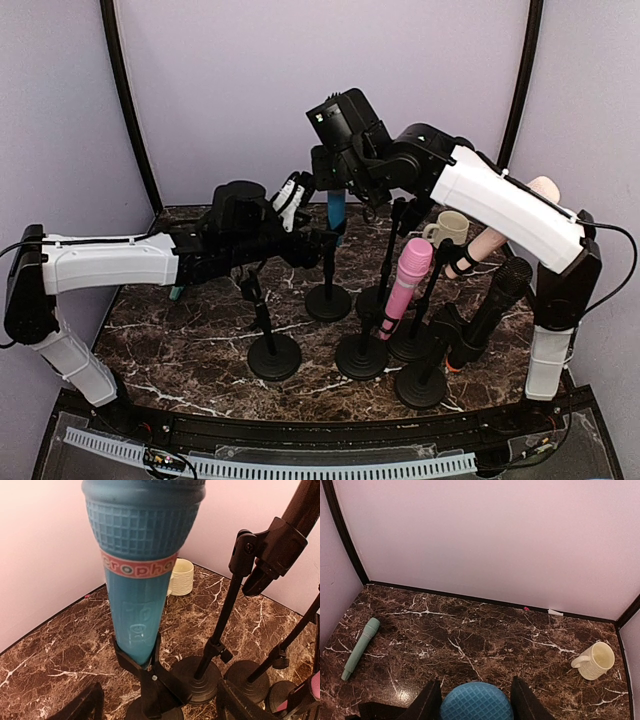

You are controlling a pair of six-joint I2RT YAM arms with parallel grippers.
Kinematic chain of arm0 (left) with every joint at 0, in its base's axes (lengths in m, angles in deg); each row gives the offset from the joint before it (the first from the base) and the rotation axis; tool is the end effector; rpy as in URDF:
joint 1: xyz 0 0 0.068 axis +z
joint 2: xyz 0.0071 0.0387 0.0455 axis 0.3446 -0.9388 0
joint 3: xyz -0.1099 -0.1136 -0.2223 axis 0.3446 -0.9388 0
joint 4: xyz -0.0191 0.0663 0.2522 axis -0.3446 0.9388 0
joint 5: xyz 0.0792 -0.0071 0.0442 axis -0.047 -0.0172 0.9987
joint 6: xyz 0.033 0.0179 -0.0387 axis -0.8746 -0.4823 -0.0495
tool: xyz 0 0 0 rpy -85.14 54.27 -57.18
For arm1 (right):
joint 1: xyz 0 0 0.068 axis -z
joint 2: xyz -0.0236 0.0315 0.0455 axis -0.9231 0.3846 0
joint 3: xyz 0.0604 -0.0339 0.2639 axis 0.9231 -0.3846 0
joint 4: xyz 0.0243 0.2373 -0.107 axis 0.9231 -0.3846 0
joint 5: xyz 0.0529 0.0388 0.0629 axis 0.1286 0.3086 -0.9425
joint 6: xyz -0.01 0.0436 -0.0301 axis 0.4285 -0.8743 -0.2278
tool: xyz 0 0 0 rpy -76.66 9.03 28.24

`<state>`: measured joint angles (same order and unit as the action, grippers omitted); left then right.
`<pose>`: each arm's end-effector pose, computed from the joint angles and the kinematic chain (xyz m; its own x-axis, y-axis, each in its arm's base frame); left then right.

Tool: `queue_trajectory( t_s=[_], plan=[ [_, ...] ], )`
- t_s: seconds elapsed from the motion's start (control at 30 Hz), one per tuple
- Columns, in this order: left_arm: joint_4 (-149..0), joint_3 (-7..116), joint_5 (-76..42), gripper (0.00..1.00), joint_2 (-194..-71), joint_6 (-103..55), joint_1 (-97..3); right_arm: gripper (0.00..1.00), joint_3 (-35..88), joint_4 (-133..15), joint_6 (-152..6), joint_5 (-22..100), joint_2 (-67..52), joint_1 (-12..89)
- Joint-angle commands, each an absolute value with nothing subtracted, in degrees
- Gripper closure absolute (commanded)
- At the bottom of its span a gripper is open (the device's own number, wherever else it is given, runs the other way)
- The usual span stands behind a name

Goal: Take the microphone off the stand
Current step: Open the clamp for the microphone stand.

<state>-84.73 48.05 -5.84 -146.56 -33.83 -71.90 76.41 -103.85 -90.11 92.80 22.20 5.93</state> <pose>0.2321 -0.2914 0.3145 -0.1352 0.1329 -0.9819 0.7509 0.6603 -0.0140 0.2221 0.3550 0.4340 -0.3476 -0.0466 -0.9365 -0.1921 0.9811 0.0225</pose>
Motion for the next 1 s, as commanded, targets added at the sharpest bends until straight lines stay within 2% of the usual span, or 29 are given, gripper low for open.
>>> queue_trajectory(
  t_s=[0.0,0.1,0.37,0.97],
  plan=[
    [-93.7,42.9,-4.1,0.21,-146.0,-32.3,-72.9,0.65,77.8,-104.7,-91.5,94.4,21.3,5.3],
    [-102.7,38.3,-4.4,0.20,-144.4,-31.1,-73.0,0.65,77.4,-104.6,-91.8,94.5,20.8,5.3],
    [-106.7,38.0,-3.1,0.19,-146.6,-32.7,-72.9,0.65,76.5,-103.8,-92.0,94.1,20.0,5.3],
    [-105.2,42.0,0.4,0.18,-152.1,-37.1,-73.1,0.66,75.9,-102.9,-91.9,93.7,19.7,5.3]
  ],
)
